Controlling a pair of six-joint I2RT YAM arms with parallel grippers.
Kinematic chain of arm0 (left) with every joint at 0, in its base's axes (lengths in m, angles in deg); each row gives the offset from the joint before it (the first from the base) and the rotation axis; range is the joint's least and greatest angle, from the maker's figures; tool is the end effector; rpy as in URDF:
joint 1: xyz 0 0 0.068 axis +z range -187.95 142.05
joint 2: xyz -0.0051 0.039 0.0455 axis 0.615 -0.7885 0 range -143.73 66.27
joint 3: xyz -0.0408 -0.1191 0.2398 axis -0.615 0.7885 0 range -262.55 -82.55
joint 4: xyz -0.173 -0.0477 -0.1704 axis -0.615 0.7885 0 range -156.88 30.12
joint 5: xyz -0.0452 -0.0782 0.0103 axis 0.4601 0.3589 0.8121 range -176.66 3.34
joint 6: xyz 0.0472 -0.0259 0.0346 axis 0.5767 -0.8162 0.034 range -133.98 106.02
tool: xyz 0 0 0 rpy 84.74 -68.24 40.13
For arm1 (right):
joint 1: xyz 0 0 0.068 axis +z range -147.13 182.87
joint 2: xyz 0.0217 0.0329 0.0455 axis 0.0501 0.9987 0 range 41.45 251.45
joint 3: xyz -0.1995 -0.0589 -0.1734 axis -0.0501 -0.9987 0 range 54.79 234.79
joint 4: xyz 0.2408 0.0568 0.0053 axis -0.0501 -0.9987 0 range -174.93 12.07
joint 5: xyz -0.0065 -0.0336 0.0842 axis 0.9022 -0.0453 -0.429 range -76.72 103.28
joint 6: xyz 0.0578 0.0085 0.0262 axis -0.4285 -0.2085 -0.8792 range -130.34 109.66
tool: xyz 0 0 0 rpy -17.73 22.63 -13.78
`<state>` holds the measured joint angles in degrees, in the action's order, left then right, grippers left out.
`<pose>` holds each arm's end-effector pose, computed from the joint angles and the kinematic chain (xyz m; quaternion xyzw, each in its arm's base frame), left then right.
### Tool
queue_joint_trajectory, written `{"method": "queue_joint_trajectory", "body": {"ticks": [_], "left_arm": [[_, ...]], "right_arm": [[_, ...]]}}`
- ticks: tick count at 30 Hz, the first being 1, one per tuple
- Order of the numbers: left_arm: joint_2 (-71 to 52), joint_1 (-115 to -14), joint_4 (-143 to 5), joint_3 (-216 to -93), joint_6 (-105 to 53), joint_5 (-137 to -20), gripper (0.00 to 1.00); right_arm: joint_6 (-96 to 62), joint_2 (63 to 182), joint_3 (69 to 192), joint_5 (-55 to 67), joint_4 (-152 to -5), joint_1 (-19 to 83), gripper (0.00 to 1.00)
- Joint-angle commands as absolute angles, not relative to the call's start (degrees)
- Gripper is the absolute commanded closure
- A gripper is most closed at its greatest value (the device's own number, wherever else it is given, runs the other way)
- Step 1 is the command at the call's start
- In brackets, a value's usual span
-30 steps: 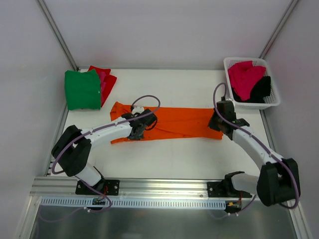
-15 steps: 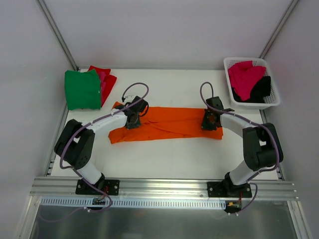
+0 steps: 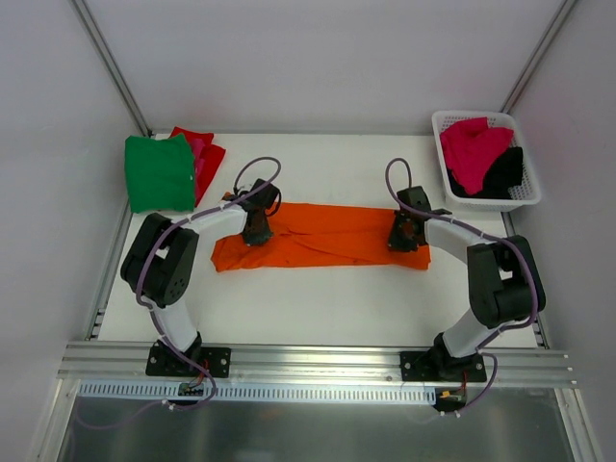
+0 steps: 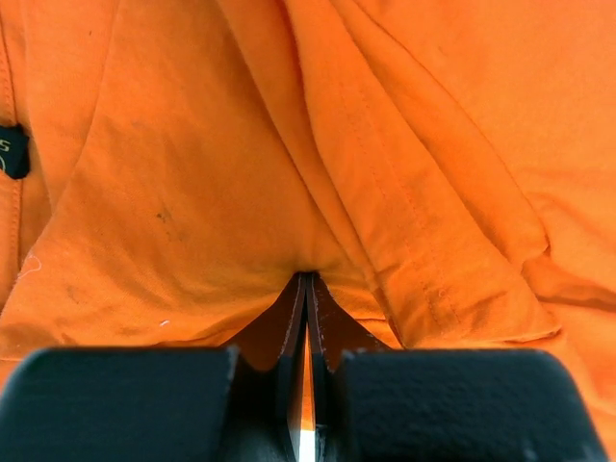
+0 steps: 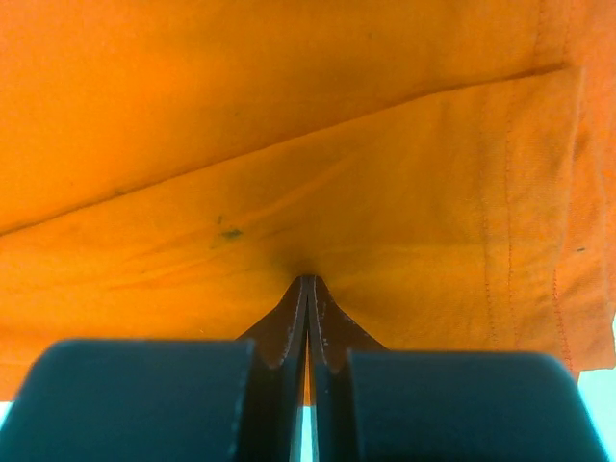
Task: Fold and stack the t-shirts
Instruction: Fold the tshirt
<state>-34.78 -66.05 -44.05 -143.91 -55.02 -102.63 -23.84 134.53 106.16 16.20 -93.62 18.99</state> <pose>0.3077 -0.1488 0.1619 -0.1412 0.9521 -0.0224 0.2702 0.3006 0.0843 0.1627 -0.0148 0.9594 0.0481 0.2776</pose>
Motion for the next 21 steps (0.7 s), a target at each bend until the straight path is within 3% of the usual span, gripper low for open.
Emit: {"method": "queue_joint_trajectory", "body": {"ticks": [1,14,21], "left_arm": [[-39.72,-62.93,-45.17,-144.86,-54.76,-97.66,1.00],[-60.45,-60.10,-41.13,-170.95,-46.68,-82.10,1.00],[-65.55,-60.19,-36.13,-181.67,-41.41,-72.98,1.00]], "right_arm": [[-24.58,133.04,103.57,15.30,-96.83,20.45,1.00],[-32.66,109.23,83.89,14.51,-101.76,37.57,1.00],[-43.29,100.69,78.08,16.35,-101.32,54.78,1.00]]}}
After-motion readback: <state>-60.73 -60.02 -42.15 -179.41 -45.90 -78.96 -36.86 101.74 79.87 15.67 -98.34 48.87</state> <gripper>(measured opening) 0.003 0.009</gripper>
